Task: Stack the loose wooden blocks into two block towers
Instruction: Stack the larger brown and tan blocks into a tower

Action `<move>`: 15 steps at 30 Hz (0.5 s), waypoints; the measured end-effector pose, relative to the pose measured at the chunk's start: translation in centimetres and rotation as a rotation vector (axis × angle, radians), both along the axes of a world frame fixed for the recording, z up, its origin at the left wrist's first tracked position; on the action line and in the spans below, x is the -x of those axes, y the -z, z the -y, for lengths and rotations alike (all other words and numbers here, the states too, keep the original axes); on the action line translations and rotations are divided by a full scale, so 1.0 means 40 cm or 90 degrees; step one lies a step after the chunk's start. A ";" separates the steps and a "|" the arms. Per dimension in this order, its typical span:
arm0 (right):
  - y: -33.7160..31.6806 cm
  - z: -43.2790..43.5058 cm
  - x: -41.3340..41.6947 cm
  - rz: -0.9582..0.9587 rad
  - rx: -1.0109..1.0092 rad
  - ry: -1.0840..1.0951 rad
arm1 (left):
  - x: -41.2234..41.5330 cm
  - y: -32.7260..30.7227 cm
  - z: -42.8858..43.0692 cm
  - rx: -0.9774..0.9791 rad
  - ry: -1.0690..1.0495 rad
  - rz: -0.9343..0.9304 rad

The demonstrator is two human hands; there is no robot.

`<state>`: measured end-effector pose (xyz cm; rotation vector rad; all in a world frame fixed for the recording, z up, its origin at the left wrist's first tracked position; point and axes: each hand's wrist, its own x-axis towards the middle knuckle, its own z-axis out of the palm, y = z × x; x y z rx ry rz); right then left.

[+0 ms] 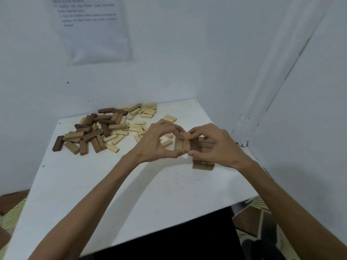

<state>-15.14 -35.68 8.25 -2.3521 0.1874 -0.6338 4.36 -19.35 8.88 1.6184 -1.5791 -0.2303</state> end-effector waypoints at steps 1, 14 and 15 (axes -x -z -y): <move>-0.001 0.013 0.013 -0.004 -0.009 0.006 | 0.009 0.001 0.019 0.001 0.005 0.002; 0.019 0.080 0.103 -0.123 -0.083 0.097 | 0.074 0.059 0.123 -0.051 0.012 -0.038; 0.021 0.081 0.105 -0.125 -0.083 0.098 | 0.075 0.060 0.125 -0.055 0.012 -0.037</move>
